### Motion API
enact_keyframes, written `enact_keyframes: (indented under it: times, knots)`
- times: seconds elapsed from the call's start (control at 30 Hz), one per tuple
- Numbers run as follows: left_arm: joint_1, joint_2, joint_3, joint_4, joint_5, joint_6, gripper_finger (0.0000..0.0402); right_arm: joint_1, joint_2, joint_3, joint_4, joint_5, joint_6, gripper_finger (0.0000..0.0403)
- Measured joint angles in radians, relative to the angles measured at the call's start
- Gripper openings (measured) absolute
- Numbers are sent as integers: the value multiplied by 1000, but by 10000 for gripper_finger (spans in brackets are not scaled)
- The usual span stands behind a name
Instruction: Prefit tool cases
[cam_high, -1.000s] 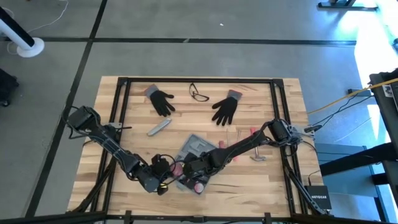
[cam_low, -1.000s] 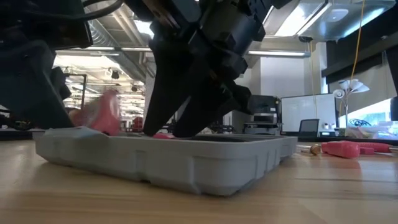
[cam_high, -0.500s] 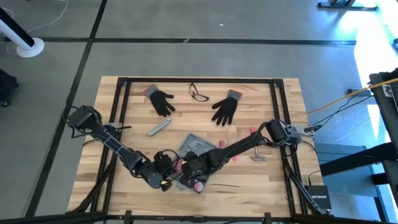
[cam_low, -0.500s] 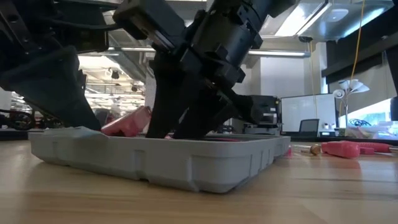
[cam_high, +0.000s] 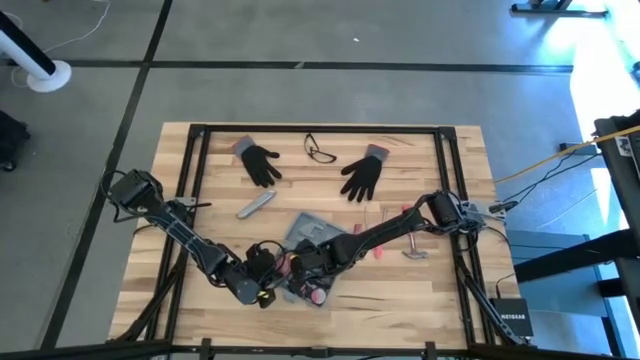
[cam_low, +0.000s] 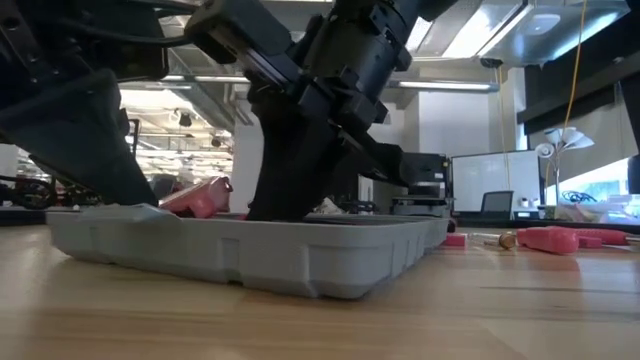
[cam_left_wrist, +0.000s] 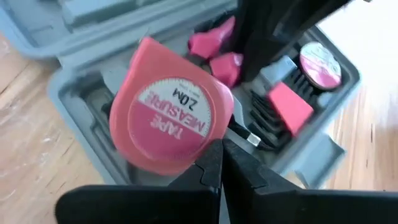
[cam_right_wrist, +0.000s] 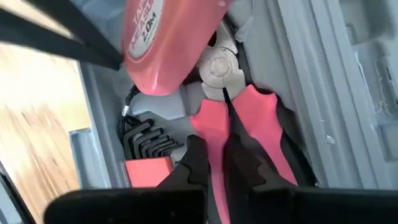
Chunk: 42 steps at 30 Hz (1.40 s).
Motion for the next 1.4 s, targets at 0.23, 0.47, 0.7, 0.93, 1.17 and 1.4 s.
enact_keyframes:
  times: [0.23, 0.47, 0.7, 0.93, 1.17, 1.4]
  knots:
    - [-15, -4, 1, 1, -6, 10, 0, -5, -70, 28, -28, 20, -56, 6]
    - [-40, -42, 1, -43, 14, 14, 0, -8, -143, 28, -59, 48, -114, 3]
    - [-31, -226, 1, -161, -77, 134, 0, -5, -198, 29, -144, 96, -162, 2]
    - [91, -273, 1, -182, 128, 407, 0, 21, -196, 30, -147, 108, -182, 1]
    - [215, -273, 11, -226, 341, 521, 24, 61, -195, 30, -221, 123, -181, 0]
    - [237, -264, 12, -246, 358, 667, 121, 135, -195, 30, -384, 166, -128, 0]
